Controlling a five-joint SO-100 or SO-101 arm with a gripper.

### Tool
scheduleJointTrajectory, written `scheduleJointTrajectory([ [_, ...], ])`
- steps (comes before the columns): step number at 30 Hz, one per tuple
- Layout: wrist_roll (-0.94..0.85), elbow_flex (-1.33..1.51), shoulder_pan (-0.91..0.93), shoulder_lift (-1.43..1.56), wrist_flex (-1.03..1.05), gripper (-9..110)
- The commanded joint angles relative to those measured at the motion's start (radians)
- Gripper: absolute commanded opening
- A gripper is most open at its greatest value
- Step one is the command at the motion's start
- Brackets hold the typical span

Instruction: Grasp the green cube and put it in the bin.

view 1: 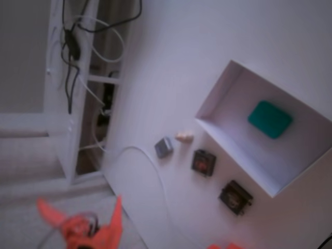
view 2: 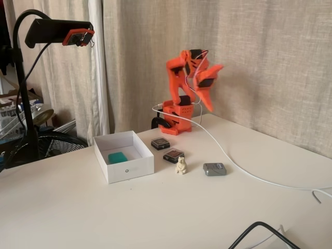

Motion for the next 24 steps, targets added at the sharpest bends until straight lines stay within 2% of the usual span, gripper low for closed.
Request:
scheduleJointTrajectory([
  [1,0.002,0.072,-0.132,0.152,-0.005,80],
  [17,-0.002,0.603,-0.158,0.724,-0.103,80],
  [24,-0.003,0.713,-0.144,0.848,0.014,80],
])
